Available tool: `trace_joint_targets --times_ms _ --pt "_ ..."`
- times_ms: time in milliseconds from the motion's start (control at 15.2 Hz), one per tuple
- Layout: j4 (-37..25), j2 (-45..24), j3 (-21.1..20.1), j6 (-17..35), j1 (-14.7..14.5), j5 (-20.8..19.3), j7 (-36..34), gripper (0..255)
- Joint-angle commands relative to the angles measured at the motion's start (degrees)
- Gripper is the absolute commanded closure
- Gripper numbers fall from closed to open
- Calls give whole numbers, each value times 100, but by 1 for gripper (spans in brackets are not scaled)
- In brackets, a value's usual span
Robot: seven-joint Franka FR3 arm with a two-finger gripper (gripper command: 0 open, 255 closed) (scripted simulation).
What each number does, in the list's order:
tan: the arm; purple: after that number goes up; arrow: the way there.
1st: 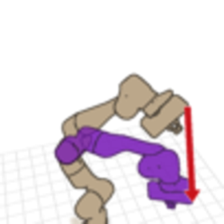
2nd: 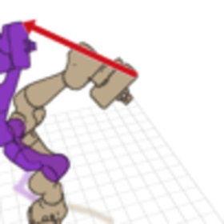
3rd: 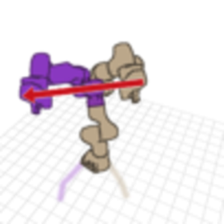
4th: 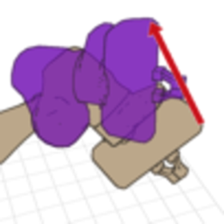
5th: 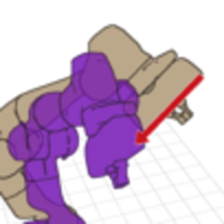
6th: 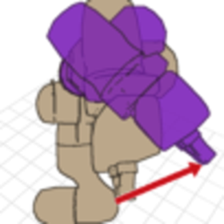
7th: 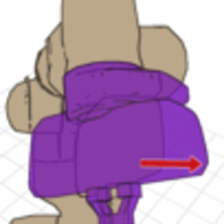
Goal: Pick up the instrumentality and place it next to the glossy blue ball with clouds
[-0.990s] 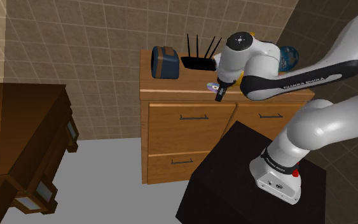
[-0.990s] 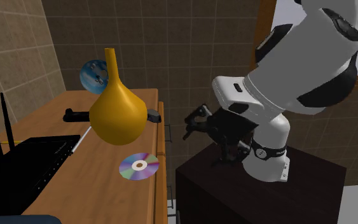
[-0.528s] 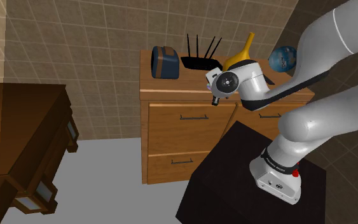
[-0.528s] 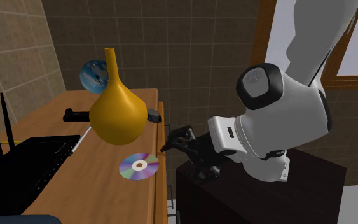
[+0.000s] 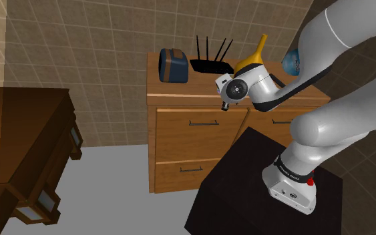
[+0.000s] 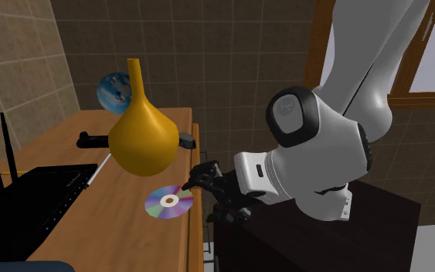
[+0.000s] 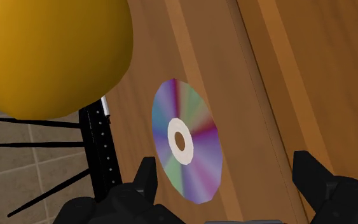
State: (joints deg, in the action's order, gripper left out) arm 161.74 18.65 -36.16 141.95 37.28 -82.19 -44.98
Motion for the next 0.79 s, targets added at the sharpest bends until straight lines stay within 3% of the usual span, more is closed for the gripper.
trace_joint_targets --times_ms 0,330,396,726 --pt "-21 -45 1 -4 30 -69 -41 0" --pt "-20 -43 1 -4 29 -66 -39 0" --pt "-20 -43 1 -4 29 -66 -39 255" --pt "-20 -43 1 -4 29 -66 -39 255"
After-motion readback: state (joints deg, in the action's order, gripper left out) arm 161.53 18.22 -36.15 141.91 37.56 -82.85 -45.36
